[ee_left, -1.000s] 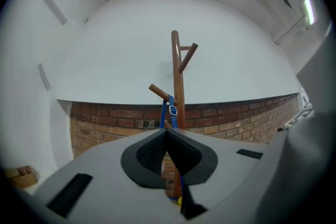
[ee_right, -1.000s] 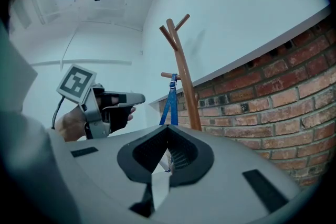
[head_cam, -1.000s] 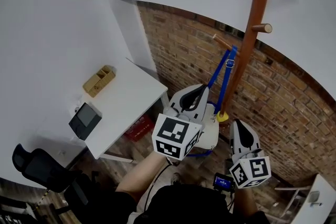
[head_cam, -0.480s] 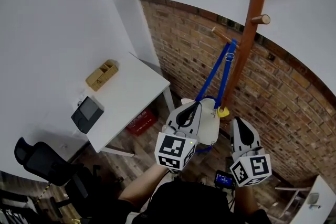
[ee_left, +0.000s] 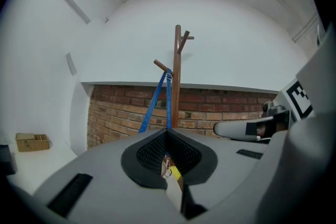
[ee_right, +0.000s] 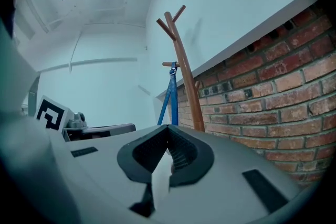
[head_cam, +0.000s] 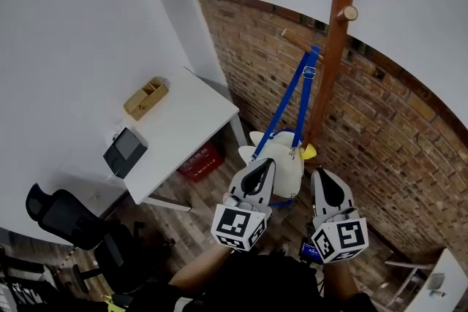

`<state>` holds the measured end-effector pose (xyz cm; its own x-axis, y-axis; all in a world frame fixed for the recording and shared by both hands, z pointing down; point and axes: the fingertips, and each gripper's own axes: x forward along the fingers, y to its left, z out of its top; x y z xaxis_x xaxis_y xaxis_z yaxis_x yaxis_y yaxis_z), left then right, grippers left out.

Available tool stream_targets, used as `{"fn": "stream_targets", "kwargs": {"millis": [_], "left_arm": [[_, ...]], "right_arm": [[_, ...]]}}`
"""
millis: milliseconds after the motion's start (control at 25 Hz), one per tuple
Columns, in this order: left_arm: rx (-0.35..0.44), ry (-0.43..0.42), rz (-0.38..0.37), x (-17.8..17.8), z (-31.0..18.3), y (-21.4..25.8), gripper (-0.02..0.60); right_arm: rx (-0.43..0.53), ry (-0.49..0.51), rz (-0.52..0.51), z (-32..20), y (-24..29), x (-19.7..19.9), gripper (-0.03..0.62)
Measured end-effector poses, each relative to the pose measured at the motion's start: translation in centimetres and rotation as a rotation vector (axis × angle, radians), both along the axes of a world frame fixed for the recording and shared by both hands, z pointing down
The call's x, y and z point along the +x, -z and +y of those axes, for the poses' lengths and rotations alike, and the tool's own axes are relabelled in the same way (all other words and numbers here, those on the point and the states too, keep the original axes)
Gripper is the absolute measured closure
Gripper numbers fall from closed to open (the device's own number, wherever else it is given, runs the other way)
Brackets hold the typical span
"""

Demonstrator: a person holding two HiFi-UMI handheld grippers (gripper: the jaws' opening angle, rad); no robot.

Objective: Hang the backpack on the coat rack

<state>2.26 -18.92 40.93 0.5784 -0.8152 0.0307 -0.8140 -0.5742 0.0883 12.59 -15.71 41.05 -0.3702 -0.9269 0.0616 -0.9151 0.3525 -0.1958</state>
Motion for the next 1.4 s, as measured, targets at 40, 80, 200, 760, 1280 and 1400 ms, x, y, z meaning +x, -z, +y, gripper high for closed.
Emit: {"fn": "stream_targets", "kwargs": {"millis": [40, 80, 200, 760, 1280, 1400], "left_arm": [[0.006, 0.019, 0.006, -0.1, 0.4, -0.2, 0.574], [0.009, 0.041, 0.011, -0.3, 0.7, -0.4, 0.574], [-0.018, 0.090, 0.011, -0.7, 1.7, -1.6, 0.574], [-0.096, 0.145, 0.004, -4.4, 6.7, -5.6, 0.574], [-0.104, 0.084, 0.011, -11.1, 11.0, -5.6, 0.574], [-0.105, 0.059, 0.008, -11.7, 12.0, -5.7, 0.574]], "right_arm": [[-0.004, 0.009, -0.001, 0.1, -0.3, 0.1, 0.582], [-0.010, 0.015, -0.005, 0.3, -0.6, 0.2, 0.582], [-0.026, 0.035, -0.021, 0.6, -1.4, 0.4, 0.582], [-0.021, 0.042, 0.007, 4.5, -3.0, -1.9, 0.582], [-0.038, -0.107, 0.007, 10.0, -3.8, -6.5, 0.582], [-0.050, -0.122, 0.012, 11.2, -4.2, -7.7, 0.582]]}}
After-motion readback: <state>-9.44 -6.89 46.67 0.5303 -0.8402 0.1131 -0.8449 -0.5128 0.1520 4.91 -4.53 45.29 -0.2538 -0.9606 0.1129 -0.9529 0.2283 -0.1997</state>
